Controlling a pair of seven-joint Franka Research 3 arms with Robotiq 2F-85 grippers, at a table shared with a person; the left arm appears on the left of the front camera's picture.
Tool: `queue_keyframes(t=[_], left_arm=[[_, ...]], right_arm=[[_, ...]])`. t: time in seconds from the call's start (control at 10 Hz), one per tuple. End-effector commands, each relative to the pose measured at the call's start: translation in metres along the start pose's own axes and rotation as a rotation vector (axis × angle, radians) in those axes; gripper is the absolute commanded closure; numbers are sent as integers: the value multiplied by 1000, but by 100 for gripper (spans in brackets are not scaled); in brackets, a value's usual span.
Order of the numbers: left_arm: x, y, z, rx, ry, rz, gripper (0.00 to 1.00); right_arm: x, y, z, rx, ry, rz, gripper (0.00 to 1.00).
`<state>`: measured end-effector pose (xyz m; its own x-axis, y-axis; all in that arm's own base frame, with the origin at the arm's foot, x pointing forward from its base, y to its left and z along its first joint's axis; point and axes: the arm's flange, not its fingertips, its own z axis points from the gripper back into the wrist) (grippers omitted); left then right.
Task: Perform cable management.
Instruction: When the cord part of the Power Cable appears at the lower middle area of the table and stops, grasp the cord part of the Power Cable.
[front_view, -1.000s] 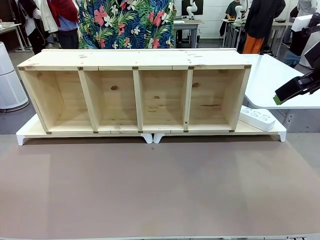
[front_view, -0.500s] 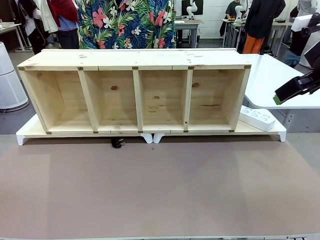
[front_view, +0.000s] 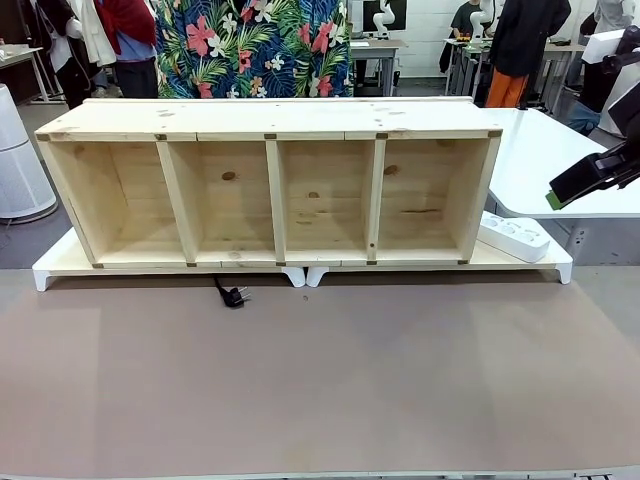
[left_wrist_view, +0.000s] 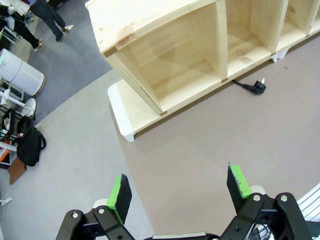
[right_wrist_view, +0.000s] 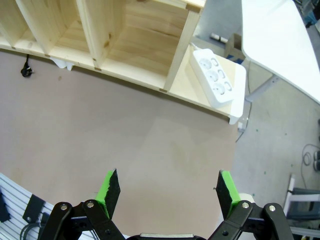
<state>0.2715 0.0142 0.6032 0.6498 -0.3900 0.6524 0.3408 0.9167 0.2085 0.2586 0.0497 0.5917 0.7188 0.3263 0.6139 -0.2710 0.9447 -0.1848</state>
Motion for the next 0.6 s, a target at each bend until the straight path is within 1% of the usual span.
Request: queue_keyframes(t=[0.0,0.5], left_arm=[[1,-1,1,3,-5,12,0],[1,-1,1,3,-5,12,0]], right_arm=[[0,-1,0,-4,-1,1,0],[0,-1,0,-4,-1,1,0]])
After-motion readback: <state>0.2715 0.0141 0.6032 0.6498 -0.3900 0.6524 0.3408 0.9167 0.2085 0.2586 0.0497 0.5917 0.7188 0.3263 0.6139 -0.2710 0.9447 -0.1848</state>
